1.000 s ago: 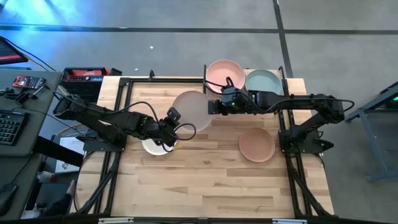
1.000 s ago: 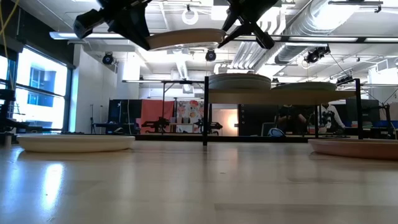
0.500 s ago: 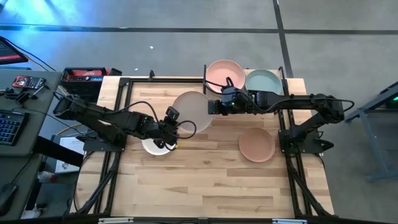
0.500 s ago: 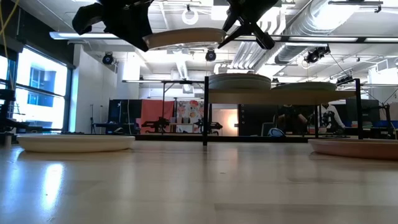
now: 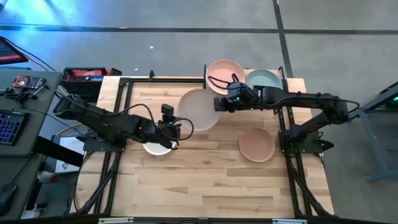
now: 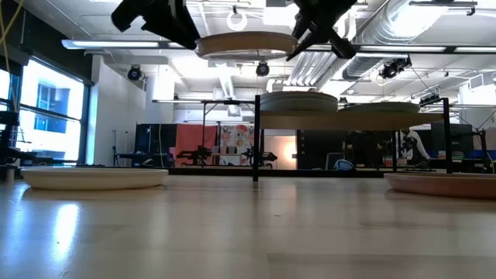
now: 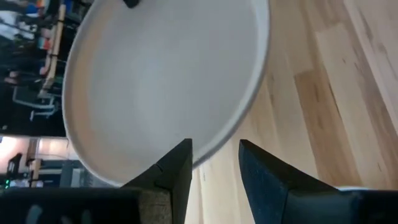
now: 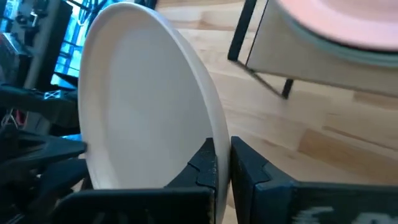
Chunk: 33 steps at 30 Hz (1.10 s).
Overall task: Place and stack plates onto a shelf
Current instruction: Stack the top white plate on top of the blue plate on the shelf
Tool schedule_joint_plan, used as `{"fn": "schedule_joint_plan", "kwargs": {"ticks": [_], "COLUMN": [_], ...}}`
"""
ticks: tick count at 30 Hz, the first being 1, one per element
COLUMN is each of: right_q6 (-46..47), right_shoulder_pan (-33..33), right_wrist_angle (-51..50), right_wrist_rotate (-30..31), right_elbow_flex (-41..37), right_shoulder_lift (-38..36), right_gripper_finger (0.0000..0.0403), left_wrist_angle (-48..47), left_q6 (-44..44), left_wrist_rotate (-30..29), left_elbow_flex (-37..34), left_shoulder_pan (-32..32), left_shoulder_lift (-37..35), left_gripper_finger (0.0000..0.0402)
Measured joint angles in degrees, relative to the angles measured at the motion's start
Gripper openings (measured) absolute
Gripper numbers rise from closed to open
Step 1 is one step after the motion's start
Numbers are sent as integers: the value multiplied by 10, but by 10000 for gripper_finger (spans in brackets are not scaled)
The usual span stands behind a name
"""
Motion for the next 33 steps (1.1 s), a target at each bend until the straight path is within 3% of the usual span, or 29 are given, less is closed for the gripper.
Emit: {"fn": "schedule_joint_plan", "kwargs": {"ticks": [14, 26, 33], "right_q6": [-60, -163, -222], "right_shoulder_pan": [-73, -212, -297], "right_wrist_angle": [-91, -195, -246], "right_wrist_rotate": [4, -21, -29], "right_elbow_flex": [0, 0, 0], "right_shoulder_lift": [-82, -209, -276], "right_gripper_finger": [0, 0, 0], "left_wrist_angle": [24, 24, 26], "left_q6": [-14, -102, -107], "left_wrist_rotate": [-34, -34, -34], "left_elbow_flex": [0, 0, 0], "left_shoulder_pan": [-1, 43, 90], "left_shoulder_lift": [0, 0, 0], "left_gripper_finger": [117, 117, 117]}}
